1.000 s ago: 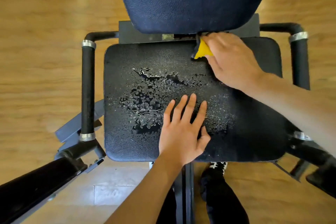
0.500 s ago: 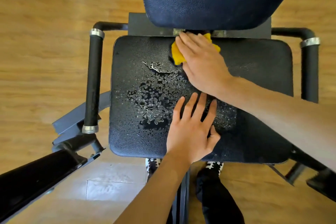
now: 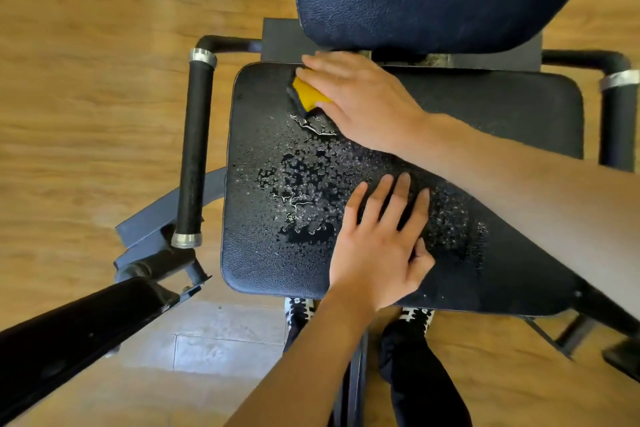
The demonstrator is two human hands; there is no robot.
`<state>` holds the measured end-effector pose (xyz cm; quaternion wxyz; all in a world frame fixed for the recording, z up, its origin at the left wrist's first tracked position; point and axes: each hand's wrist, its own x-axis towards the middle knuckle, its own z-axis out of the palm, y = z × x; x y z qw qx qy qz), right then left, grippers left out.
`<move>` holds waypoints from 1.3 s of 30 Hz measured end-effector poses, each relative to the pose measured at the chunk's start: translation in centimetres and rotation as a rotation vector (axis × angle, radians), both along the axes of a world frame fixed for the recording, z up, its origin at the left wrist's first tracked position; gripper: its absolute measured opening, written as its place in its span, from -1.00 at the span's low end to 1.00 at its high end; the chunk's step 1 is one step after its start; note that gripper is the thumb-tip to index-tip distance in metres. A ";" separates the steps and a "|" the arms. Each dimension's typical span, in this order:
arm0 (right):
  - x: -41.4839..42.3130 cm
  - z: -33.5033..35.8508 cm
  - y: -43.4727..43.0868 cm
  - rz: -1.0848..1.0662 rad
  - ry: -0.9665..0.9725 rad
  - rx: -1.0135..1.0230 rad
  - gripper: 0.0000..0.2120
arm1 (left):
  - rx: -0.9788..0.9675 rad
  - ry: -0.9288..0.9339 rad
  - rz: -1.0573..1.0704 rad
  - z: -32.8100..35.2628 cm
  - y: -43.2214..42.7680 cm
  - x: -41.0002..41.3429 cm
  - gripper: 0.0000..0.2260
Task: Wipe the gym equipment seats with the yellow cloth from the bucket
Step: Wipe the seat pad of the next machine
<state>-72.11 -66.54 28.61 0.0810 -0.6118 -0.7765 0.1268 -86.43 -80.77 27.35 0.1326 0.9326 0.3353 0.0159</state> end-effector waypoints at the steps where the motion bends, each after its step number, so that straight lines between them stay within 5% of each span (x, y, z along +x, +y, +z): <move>1: 2.0 0.1 -1.7 -0.036 -0.011 0.000 -0.52 | 0.004 0.018 -0.004 0.0 0.0 0.0 -0.42; 9: 14.8 1.2 -16.0 -0.413 -0.076 -0.088 -0.49 | 0.047 0.036 -0.012 0.0 0.0 0.2 -0.44; 15: 4.7 0.6 -20.1 -0.907 0.029 -0.003 -0.49 | 0.077 0.064 -0.021 0.1 -0.1 0.2 -0.44; 22: -7.5 0.5 -31.8 -0.899 0.119 -0.074 -0.43 | 0.098 0.072 -0.010 0.1 -0.2 0.3 -0.47; 34: 9.1 -0.2 -12.2 -0.842 -0.024 0.047 -0.48 | 0.106 0.049 0.010 0.0 -0.3 0.7 -0.48; 39: 5.0 0.3 -19.2 -0.914 -0.001 0.045 -0.47 | 0.112 0.048 0.014 -0.1 -0.4 0.4 -0.49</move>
